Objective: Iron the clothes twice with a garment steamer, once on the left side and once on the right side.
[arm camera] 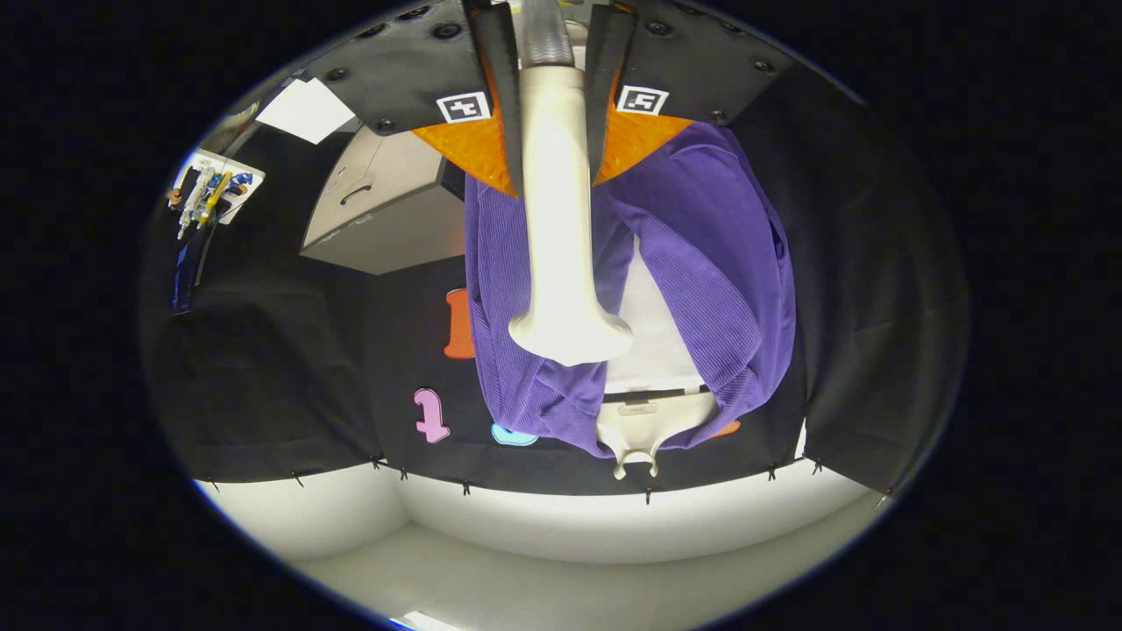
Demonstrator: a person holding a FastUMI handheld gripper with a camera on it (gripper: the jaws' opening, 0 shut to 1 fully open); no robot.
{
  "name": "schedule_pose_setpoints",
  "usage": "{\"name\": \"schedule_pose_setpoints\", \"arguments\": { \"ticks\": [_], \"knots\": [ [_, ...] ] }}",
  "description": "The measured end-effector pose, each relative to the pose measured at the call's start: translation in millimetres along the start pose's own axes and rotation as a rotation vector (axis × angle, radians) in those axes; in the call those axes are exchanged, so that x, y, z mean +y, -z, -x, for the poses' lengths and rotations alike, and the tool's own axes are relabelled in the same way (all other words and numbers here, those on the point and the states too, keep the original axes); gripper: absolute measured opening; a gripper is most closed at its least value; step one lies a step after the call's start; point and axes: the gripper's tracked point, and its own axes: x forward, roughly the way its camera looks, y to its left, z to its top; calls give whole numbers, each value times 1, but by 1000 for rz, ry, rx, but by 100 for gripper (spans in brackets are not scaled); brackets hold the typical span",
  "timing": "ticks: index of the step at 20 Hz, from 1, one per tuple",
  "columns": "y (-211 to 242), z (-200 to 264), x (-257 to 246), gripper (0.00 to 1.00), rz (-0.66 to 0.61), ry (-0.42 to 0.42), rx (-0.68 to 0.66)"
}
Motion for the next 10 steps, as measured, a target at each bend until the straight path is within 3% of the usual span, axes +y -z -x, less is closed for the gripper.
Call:
{"name": "schedule_pose_setpoints", "arguments": {
  "ticks": [10],
  "knots": [
    [-25,-1,81,39,50,-134,-53]
  ]
}}
